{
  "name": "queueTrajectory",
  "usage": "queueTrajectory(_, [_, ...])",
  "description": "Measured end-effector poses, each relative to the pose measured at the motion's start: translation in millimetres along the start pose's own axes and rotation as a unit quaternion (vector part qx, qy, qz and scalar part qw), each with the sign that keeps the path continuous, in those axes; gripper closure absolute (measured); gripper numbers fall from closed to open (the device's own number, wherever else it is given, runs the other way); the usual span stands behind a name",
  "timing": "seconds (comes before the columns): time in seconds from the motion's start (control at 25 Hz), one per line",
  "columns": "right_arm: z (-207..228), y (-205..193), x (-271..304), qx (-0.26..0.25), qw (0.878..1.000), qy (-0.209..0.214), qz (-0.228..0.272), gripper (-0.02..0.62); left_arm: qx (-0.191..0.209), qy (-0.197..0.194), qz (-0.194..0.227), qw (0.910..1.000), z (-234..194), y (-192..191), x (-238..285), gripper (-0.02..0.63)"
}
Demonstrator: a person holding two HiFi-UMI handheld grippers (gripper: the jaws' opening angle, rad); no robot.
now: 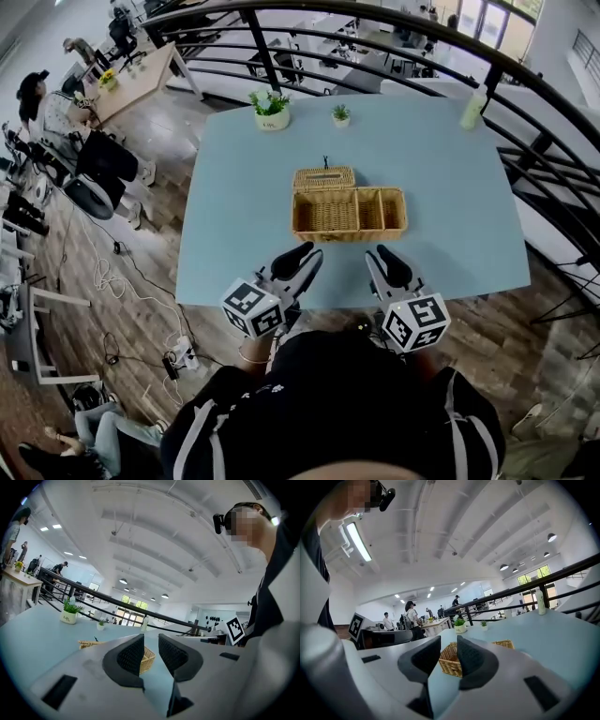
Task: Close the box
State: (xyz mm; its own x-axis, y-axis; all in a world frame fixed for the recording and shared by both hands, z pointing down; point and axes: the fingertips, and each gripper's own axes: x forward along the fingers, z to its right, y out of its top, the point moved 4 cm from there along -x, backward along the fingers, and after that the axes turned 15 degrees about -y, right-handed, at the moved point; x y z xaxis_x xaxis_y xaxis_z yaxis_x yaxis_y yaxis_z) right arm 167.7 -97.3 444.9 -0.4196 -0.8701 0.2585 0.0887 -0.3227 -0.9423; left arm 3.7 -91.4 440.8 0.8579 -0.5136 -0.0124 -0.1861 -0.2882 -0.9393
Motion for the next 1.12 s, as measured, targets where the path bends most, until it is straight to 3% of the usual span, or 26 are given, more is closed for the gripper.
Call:
queueTrajectory(0.28, [22, -7, 6, 0.002, 1.000, 0.019, -0.018, 0.488, -0.015, 0.035, -0.008, 0.9992, 3, -12, 8, 0.531])
queueTrajectory(0.64, [24, -2, 26, -0.002, 0.999, 0.039, -0.035, 0.488, -0.022, 0.083, -0.013, 0.9962, -24, -5, -7, 0.531])
queueTrajectory(1.12, [13, 34, 94, -0.016, 0.999, 0.025, -0.030, 0.487, -0.023, 0.086, -0.009, 0.9960, -102, 39, -13, 0.531])
